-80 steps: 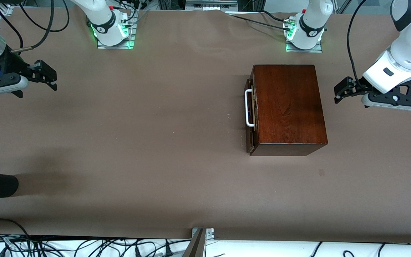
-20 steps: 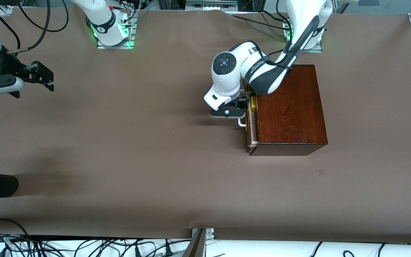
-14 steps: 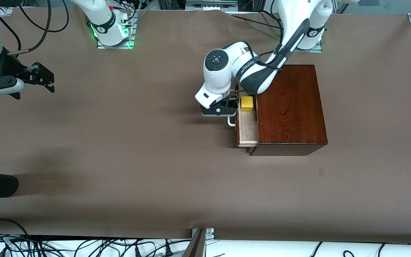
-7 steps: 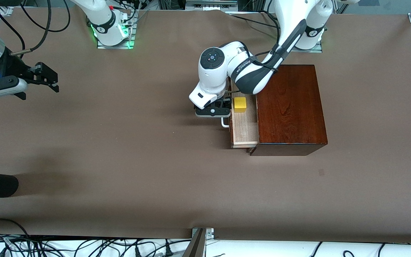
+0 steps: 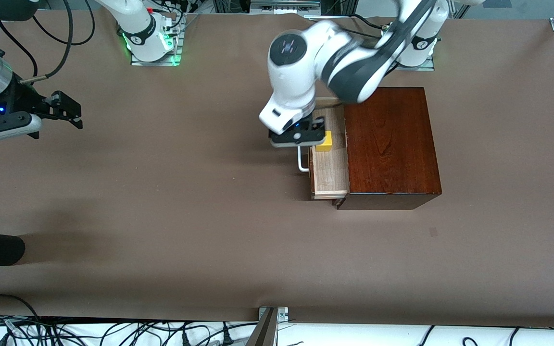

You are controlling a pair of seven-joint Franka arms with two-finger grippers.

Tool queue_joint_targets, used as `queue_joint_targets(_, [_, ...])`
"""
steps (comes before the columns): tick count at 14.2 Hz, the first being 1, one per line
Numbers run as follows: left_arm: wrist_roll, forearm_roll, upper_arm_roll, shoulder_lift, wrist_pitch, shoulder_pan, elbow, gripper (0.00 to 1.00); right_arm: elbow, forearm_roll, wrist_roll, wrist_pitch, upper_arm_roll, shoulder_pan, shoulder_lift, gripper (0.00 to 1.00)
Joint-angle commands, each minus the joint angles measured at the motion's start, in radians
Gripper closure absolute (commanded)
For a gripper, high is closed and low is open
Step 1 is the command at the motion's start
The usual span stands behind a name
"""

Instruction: Open drawer, take yellow block, close drawer

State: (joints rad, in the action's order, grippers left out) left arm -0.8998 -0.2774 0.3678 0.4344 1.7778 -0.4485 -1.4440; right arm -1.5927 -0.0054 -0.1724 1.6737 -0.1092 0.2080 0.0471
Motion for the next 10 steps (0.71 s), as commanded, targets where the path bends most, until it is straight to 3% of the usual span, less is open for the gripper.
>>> queue_joint_targets(1, [0.160,-0.009,0.008,-0.081,-0.096,0.109,0.002,0.00,0.023,0.004,-0.007,-0.011,0.005,-0.009,0.008,0.00])
queue_joint_targets(3, [0.290,0.012,0.005,-0.118,-0.156,0.193,0.025,0.00,0.020,0.004,-0.007,-0.014,0.005,-0.010,0.008,0.00])
queue_joint_targets(7, [0.629,0.167,-0.029,-0.212,-0.193,0.405,0.014,0.00,0.020,0.004,0.004,-0.020,0.005,-0.007,0.008,0.00])
queue_joint_targets(10, [0.800,0.257,-0.188,-0.314,-0.196,0.421,-0.070,0.00,0.019,0.004,0.004,-0.020,0.005,-0.006,0.008,0.00])
